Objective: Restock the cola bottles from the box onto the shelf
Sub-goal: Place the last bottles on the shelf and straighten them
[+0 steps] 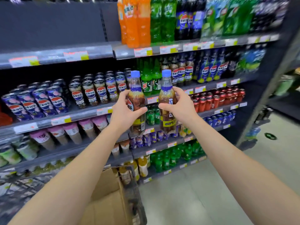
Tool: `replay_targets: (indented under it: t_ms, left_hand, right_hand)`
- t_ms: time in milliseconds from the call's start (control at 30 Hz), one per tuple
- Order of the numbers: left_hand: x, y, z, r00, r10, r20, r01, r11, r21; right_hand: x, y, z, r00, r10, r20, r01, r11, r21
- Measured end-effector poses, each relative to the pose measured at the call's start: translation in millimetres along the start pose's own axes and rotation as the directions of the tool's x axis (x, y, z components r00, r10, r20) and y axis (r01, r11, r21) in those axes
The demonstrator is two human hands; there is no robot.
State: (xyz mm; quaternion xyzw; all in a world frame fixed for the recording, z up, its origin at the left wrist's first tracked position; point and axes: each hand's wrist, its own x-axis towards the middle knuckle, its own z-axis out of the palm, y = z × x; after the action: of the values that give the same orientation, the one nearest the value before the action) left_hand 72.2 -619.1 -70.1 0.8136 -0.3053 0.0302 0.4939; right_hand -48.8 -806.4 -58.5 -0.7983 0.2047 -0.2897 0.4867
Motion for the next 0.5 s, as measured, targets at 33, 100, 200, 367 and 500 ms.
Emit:
replay_targets:
  t_ms: [33,100,200,367,500]
  left_hand:
    - [3,8,15,1.0,-0.001,0.006,0.001,1.0,0.007]
    - [10,24,44,1.0,-0.016,0.019,0.015,1.0,0.01]
    - [25,43,84,0.999,-0.016,0.048,0.016,1.0,-0.004]
    - [67,54,148,0.995,-0.021,0.102,0.022,1.0,-0.006]
    - [116,58,197,0.991,-0.008,0.136,0.008,1.0,-0.002]
  right_hand:
    - [7,6,-15,1.0,-0.004,0.008,0.004,1.0,-0.004]
    - [21,16,-42,1.0,0.0,0.021,0.0,1.0,-0.02]
    - [44,33,-77,1.0,0.008,0.028,-0.007,1.0,-0.015]
    - [90,63,-115,0.998,0.055,-0.008,-0.055,0.998,-0.014]
    - [138,96,-136,0.996,0.084,-0.03,-0.085,0.996,-0.039]
